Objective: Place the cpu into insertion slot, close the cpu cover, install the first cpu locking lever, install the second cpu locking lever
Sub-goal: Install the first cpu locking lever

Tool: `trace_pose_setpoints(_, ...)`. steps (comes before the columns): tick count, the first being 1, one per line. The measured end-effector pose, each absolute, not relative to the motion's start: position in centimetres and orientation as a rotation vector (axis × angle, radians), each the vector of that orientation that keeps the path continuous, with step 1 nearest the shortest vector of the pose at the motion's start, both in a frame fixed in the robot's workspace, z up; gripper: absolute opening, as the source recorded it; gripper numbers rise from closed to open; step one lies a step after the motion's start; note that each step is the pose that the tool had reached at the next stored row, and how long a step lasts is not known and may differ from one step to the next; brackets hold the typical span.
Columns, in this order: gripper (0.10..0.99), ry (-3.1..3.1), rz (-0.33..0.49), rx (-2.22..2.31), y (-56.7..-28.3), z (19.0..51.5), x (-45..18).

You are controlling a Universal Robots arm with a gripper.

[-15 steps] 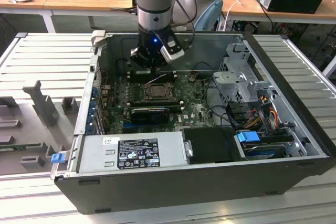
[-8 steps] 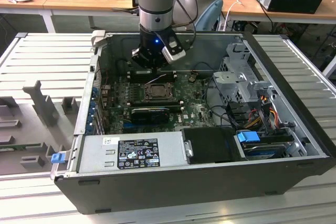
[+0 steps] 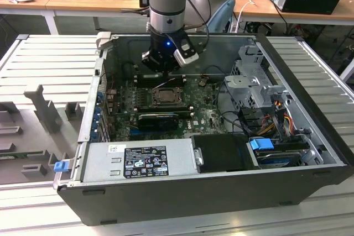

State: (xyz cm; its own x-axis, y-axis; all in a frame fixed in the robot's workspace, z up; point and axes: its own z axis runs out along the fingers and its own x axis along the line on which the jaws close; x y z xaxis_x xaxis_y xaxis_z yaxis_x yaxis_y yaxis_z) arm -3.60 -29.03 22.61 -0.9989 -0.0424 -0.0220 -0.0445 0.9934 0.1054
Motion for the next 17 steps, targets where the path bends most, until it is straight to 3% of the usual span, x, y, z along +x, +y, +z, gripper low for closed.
trace_pose_setpoints(17,0.106,3.117,0.165,-0.071,-28.9,21.4,-2.3)
